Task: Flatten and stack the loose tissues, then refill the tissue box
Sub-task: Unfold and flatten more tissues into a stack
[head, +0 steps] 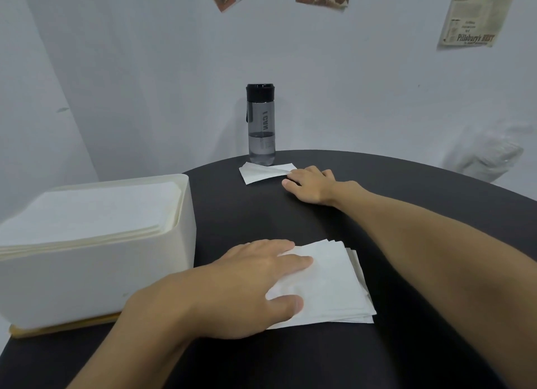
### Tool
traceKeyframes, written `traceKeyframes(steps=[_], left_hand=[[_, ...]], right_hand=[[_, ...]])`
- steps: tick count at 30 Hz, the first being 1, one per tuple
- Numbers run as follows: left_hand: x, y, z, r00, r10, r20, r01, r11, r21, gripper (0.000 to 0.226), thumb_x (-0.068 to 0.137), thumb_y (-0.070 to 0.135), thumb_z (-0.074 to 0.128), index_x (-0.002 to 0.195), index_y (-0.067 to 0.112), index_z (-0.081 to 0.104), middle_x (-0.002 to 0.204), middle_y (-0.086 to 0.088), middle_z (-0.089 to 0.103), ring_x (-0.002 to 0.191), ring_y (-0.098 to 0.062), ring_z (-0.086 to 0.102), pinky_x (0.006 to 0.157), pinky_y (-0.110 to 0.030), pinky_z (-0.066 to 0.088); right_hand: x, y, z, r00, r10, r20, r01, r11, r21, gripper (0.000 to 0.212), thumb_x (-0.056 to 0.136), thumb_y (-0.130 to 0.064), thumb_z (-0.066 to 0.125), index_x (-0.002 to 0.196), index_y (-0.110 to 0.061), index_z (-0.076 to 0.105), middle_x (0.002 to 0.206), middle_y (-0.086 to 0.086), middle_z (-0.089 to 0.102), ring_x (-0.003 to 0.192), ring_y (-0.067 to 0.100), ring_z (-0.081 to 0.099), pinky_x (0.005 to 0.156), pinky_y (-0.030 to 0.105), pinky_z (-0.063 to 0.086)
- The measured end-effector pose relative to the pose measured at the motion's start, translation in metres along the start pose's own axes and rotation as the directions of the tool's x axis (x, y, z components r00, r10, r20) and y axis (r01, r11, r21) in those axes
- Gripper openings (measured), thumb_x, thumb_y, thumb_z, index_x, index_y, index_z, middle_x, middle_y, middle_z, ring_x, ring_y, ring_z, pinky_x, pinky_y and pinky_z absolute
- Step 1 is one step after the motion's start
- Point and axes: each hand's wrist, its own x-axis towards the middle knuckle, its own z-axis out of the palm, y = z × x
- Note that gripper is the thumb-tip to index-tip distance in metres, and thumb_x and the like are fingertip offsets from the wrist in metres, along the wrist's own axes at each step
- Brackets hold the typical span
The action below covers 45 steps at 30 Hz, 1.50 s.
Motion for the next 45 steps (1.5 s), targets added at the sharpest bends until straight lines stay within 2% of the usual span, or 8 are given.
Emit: traceKeyframes(steps=[9,22,27,31,34,39,42,45], left_hand=[[-0.002,0.007,-0.002,1.0,0.02,0.012,-0.021,0.998,0.051,0.06,0.103,0.049,0.041,0.156,0.05,0.012,0.164,0.025,-0.003,0.15,0.001,-0.005,0.12,-0.028,-0.002],[-0.004,0.027,0.008,0.979,0.203,0.034,-0.205,0.976,0.075,0.057,0.099,0.054,0.05,0.151,0.052,0.026,0.157,0.033,0.015,0.147,0.006,0.004,0.123,-0.038,0.008],[-0.01,0.043,0.014,0.964,0.253,0.076,-0.258,0.965,0.054,0.053,0.1,0.053,0.049,0.149,0.055,0.029,0.144,0.04,0.019,0.115,0.023,0.011,0.109,-0.024,0.009],[-0.009,0.045,0.02,0.958,0.275,0.082,-0.279,0.96,0.036,0.052,0.098,0.058,0.049,0.145,0.062,0.027,0.15,0.041,0.016,0.125,0.011,0.01,0.11,-0.025,0.01],[-0.007,0.041,0.024,0.963,0.265,0.056,-0.267,0.963,0.026,0.053,0.094,0.064,0.05,0.141,0.068,0.026,0.147,0.043,0.019,0.139,-0.002,0.012,0.117,-0.032,0.013],[0.0,0.035,0.029,0.962,0.274,-0.019,-0.274,0.962,0.017,0.057,0.09,0.07,0.05,0.143,0.063,0.029,0.142,0.041,0.028,0.142,-0.001,0.016,0.119,-0.04,0.015],[0.001,0.034,0.027,0.964,0.264,-0.042,-0.263,0.964,0.024,0.057,0.091,0.069,0.053,0.143,0.059,0.032,0.14,0.036,0.032,0.138,0.001,0.02,0.118,-0.037,0.016],[0.002,0.033,0.025,0.967,0.25,-0.05,-0.249,0.968,0.024,0.063,0.086,0.074,0.053,0.143,0.057,0.033,0.133,0.031,0.035,0.132,-0.002,0.025,0.115,-0.037,0.02]], right_hand=[[-0.065,0.016,-0.003,0.994,-0.056,-0.089,0.059,0.998,0.035,0.04,0.103,-0.046,0.027,0.072,-0.029,0.045,0.092,-0.008,0.052,0.11,0.017,0.042,0.096,0.045,0.027],[-0.236,0.057,-0.022,0.968,-0.018,-0.249,0.032,0.998,0.053,0.027,0.101,-0.04,0.043,0.109,-0.028,0.066,0.112,-0.017,0.062,0.105,0.007,0.053,0.102,0.039,0.035],[-0.288,0.057,-0.029,0.955,-0.009,-0.295,0.029,0.998,0.063,0.02,0.097,-0.036,0.05,0.094,-0.028,0.068,0.099,-0.017,0.067,0.094,0.008,0.061,0.097,0.039,0.044],[-0.291,0.051,-0.033,0.937,0.075,-0.341,-0.004,0.979,0.203,0.01,0.094,-0.032,0.06,0.088,-0.026,0.065,0.093,-0.013,0.068,0.092,0.007,0.061,0.088,0.036,0.05],[-0.266,0.051,-0.034,0.953,0.206,-0.223,-0.132,0.943,0.307,0.021,0.095,-0.042,0.06,0.108,-0.025,0.058,0.111,-0.01,0.063,0.105,0.013,0.059,0.099,0.04,0.047],[-0.222,0.057,-0.029,0.953,0.301,-0.036,-0.277,0.913,0.301,0.07,0.093,-0.053,0.058,0.151,-0.026,0.031,0.152,-0.007,0.043,0.14,0.019,0.04,0.12,0.048,0.019],[-0.209,0.059,-0.035,0.959,0.283,0.026,-0.273,0.891,0.362,0.085,0.08,-0.055,0.068,0.152,-0.029,0.031,0.149,-0.005,0.047,0.137,0.019,0.043,0.118,0.046,0.027],[-0.204,0.055,-0.04,0.969,0.238,0.062,-0.24,0.864,0.442,0.07,0.089,-0.029,0.071,0.149,-0.023,0.036,0.136,0.0,0.048,0.121,0.017,0.047,0.1,0.026,0.036]])
